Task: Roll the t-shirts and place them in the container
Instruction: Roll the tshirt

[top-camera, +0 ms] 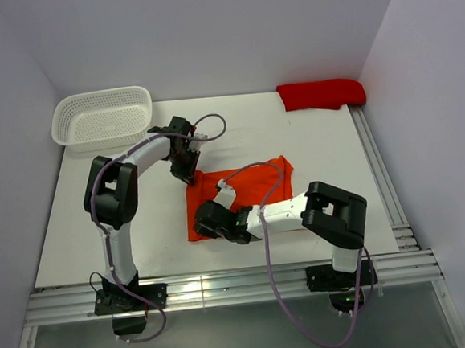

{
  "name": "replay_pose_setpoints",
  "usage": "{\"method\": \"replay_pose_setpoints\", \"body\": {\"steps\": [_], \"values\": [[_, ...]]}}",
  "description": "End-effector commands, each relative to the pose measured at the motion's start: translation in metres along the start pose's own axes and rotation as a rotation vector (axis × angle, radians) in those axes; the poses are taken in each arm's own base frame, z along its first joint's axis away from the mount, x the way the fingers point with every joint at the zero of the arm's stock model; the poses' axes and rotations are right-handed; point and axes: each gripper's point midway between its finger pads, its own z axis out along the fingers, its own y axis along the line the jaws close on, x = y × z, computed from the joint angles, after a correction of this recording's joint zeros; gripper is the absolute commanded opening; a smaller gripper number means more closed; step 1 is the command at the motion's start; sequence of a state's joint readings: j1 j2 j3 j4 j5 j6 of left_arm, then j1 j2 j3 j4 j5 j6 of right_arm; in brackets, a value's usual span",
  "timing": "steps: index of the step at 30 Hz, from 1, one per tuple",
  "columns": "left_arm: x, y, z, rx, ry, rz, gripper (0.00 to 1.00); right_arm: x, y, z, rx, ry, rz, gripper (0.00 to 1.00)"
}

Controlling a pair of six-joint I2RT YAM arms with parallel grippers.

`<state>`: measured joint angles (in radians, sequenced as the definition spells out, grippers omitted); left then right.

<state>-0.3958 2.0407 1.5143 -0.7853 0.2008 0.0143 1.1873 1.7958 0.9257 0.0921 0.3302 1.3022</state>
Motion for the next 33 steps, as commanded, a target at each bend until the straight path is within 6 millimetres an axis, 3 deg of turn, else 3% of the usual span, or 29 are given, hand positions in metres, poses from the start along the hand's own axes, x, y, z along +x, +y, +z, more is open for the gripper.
{"method": "replay_pose_setpoints", "body": {"steps": [1,3,4,6,7,8,18,24,25,33], "values": [[-0.017,0.016,-0.001,-0.093,-0.036,0.029,0.12,-0.005,0.012,-0.029,0.029,-0.004,-0.094,0.34],[-0.017,0.015,-0.001,-0.102,-0.031,0.032,0.12,-0.018,0.024,-0.036,0.036,-0.031,-0.134,0.40],[-0.017,0.016,-0.002,-0.107,-0.030,0.033,0.12,-0.026,0.041,-0.040,0.017,-0.050,-0.138,0.41],[-0.018,0.013,-0.004,-0.109,-0.029,0.041,0.13,-0.033,0.041,-0.041,0.052,-0.072,-0.185,0.42],[-0.018,0.014,-0.004,-0.113,-0.027,0.042,0.13,-0.040,0.055,-0.043,0.039,-0.088,-0.188,0.42],[-0.019,0.012,-0.005,-0.115,-0.028,0.045,0.13,-0.042,0.055,-0.043,0.054,-0.096,-0.206,0.41],[-0.019,0.008,-0.004,-0.114,-0.013,0.050,0.13,-0.082,0.084,0.009,0.092,-0.184,-0.311,0.40],[-0.021,0.004,-0.004,-0.110,-0.014,0.052,0.15,-0.090,0.075,0.037,0.176,-0.198,-0.357,0.40],[-0.021,0.003,-0.004,-0.111,-0.014,0.056,0.16,-0.087,0.067,0.043,0.206,-0.190,-0.377,0.40],[-0.025,0.000,-0.008,-0.115,-0.019,0.063,0.21,-0.074,0.032,0.051,0.331,-0.146,-0.384,0.40]]}}
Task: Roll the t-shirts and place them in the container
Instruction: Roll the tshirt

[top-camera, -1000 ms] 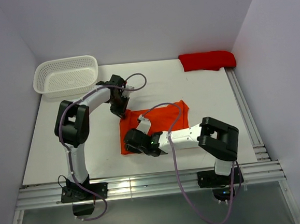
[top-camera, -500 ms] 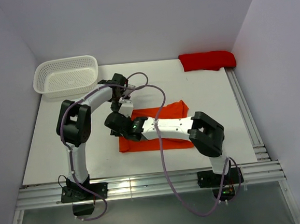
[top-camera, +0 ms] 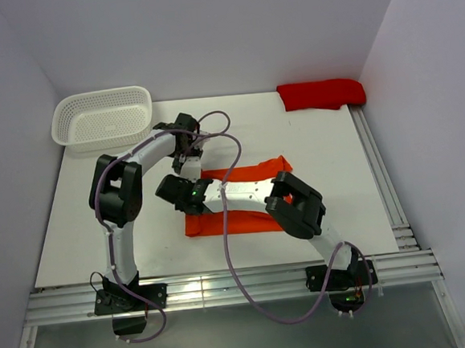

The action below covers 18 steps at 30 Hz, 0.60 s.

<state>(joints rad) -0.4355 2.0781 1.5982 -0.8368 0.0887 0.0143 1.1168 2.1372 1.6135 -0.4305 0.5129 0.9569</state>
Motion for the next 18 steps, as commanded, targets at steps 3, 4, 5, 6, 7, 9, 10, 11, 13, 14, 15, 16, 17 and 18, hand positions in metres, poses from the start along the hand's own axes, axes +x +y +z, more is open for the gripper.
{"method": "replay_pose_setpoints", "body": {"steps": [3,4,5,6,7,9,10,11,13,14,15,16,17,18], "values": [[-0.016,-0.002,-0.007,-0.015,-0.034,0.025,0.28,0.009,-0.022,0.002,0.101,0.025,-0.021,0.40],[-0.016,-0.002,-0.008,-0.016,-0.033,0.025,0.33,0.011,-0.023,0.001,0.106,0.029,-0.016,0.40],[-0.018,-0.002,-0.009,-0.013,-0.039,0.029,0.37,0.014,-0.025,0.001,0.111,0.035,-0.018,0.40],[-0.019,-0.003,-0.011,-0.011,-0.043,0.030,0.41,0.016,-0.028,0.002,0.117,0.038,-0.016,0.41],[-0.021,-0.004,-0.013,-0.003,-0.053,0.033,0.47,0.018,-0.029,0.001,0.117,0.043,-0.012,0.41],[-0.026,-0.006,-0.019,0.005,-0.070,0.036,0.52,0.020,-0.032,0.001,0.126,0.045,-0.013,0.42],[-0.027,-0.007,-0.020,0.010,-0.073,0.038,0.56,0.021,-0.033,0.002,0.131,0.049,-0.016,0.42],[-0.029,-0.009,-0.023,0.020,-0.078,0.041,0.57,0.022,-0.034,0.001,0.136,0.051,-0.019,0.42],[-0.035,-0.010,-0.029,0.025,-0.092,0.044,0.61,0.023,-0.037,0.003,0.151,0.056,-0.029,0.44],[-0.036,-0.011,-0.031,0.030,-0.094,0.043,0.61,0.025,-0.039,0.003,0.157,0.062,-0.035,0.44],[-0.041,-0.011,-0.035,0.031,-0.106,0.044,0.61,0.023,-0.038,0.003,0.159,0.061,-0.032,0.45],[-0.040,-0.011,-0.036,0.035,-0.101,0.042,0.62,0.027,-0.041,0.004,0.175,0.069,-0.043,0.45],[-0.044,-0.013,-0.039,0.043,-0.110,0.041,0.62,0.026,-0.042,0.003,0.177,0.070,-0.046,0.45],[-0.046,-0.011,-0.040,0.047,-0.114,0.034,0.62,0.028,-0.044,0.003,0.186,0.075,-0.051,0.47]]}}
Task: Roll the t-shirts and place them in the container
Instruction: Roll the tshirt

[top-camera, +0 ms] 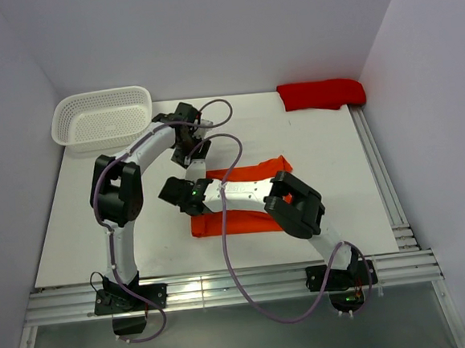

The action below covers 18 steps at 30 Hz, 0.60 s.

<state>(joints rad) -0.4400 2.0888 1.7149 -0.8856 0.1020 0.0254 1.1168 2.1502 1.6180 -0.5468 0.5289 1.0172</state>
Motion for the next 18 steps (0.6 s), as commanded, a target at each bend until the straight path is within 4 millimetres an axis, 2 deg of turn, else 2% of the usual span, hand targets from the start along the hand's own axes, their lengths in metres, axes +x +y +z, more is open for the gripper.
{"method": "replay_pose_setpoints", "body": {"steps": [1,7,12,14,16,17,18], "values": [[-0.018,-0.006,-0.021,0.043,-0.052,0.008,0.63,0.014,-0.020,0.005,0.094,0.031,-0.048,0.47],[-0.024,-0.003,-0.028,0.093,-0.064,-0.020,0.64,0.019,-0.027,0.007,0.120,0.046,-0.070,0.47],[-0.022,0.004,-0.038,0.132,-0.070,-0.037,0.65,0.023,-0.027,0.008,0.105,0.062,-0.080,0.35],[-0.018,0.004,-0.043,0.167,-0.074,-0.041,0.65,0.026,-0.031,0.009,0.101,0.072,-0.087,0.33],[-0.014,0.010,-0.046,0.192,-0.078,-0.053,0.66,0.022,-0.028,0.007,0.070,0.064,-0.068,0.30],[-0.012,0.008,-0.049,0.223,-0.084,-0.060,0.67,0.028,-0.036,0.009,0.074,0.079,-0.074,0.29],[-0.011,0.014,-0.052,0.237,-0.096,-0.068,0.67,0.020,-0.024,0.004,0.009,0.067,-0.039,0.25]]}}
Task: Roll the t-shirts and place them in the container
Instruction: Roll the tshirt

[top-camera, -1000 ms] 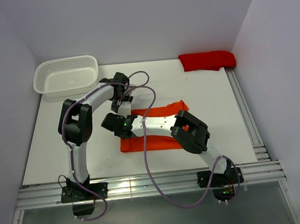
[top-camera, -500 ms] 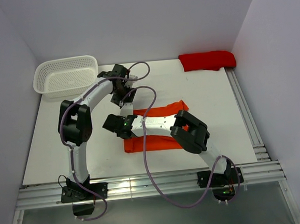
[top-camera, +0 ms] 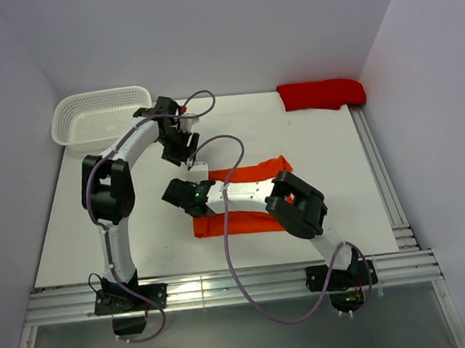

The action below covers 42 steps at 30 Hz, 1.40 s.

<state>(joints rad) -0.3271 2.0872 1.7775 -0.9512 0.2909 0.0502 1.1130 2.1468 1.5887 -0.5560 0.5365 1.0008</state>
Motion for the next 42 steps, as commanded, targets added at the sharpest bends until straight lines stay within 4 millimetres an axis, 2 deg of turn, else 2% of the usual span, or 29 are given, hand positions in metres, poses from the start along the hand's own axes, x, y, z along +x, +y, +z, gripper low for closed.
{"method": "replay_pose_setpoints", "body": {"steps": [1,2,3,4,5,6,7,8,9,11,12,14,15,17,21,28,32,37,42], "values": [[-0.002,-0.006,-0.031,0.099,-0.064,0.012,0.67,0.012,-0.008,-0.001,-0.056,0.057,0.016,0.25],[0.000,-0.009,-0.034,0.131,-0.068,0.007,0.67,0.025,-0.019,0.003,-0.062,0.079,0.014,0.25],[0.002,-0.006,-0.036,0.144,-0.076,0.012,0.67,0.008,0.002,-0.007,-0.180,0.036,0.077,0.24],[0.007,-0.007,-0.036,0.159,-0.071,0.009,0.67,0.028,-0.008,-0.002,-0.221,0.098,0.084,0.24],[0.009,-0.010,-0.036,0.179,-0.071,0.008,0.68,0.026,-0.004,-0.005,-0.278,0.098,0.117,0.24],[0.010,-0.010,-0.038,0.197,-0.081,0.020,0.68,0.013,0.022,-0.020,-0.436,0.090,0.190,0.24],[0.012,-0.011,-0.039,0.206,-0.085,0.024,0.68,0.020,0.009,-0.013,-0.450,0.106,0.212,0.25],[0.017,-0.015,-0.037,0.235,-0.076,0.023,0.68,0.016,0.013,-0.015,-0.497,0.107,0.245,0.25],[0.020,-0.014,-0.037,0.243,-0.075,0.031,0.68,0.004,0.025,-0.022,-0.579,0.079,0.293,0.25],[0.027,-0.014,-0.033,0.252,-0.068,0.031,0.68,0.007,0.028,-0.024,-0.640,0.111,0.326,0.25],[0.029,-0.016,-0.032,0.263,-0.068,0.031,0.68,-0.002,0.037,-0.029,-0.696,0.092,0.350,0.25],[0.033,-0.013,-0.027,0.260,-0.065,0.019,0.68,0.000,0.040,-0.031,-0.754,0.123,0.401,0.25],[0.035,-0.013,-0.025,0.268,-0.062,0.015,0.68,-0.010,0.047,-0.039,-0.820,0.102,0.434,0.25],[0.037,-0.011,-0.019,0.270,-0.058,0.005,0.68,-0.017,0.050,-0.040,-0.883,0.110,0.495,0.24],[0.037,0.001,-0.004,0.219,-0.053,-0.019,0.67,-0.022,0.047,-0.039,-0.921,0.122,0.574,0.24],[0.032,0.017,0.007,0.145,-0.054,-0.060,0.64,-0.011,0.015,-0.023,-0.786,0.123,0.652,0.20],[0.028,0.020,0.009,0.111,-0.061,-0.071,0.63,-0.007,0.003,-0.024,-0.757,0.131,0.690,0.20],[0.033,0.015,0.010,0.120,-0.067,-0.056,0.66,-0.001,-0.008,-0.017,-0.705,0.131,0.716,0.20],[0.044,-0.002,0.016,0.190,-0.067,-0.026,0.68,0.008,-0.017,-0.011,-0.659,0.146,0.737,0.19]]}}
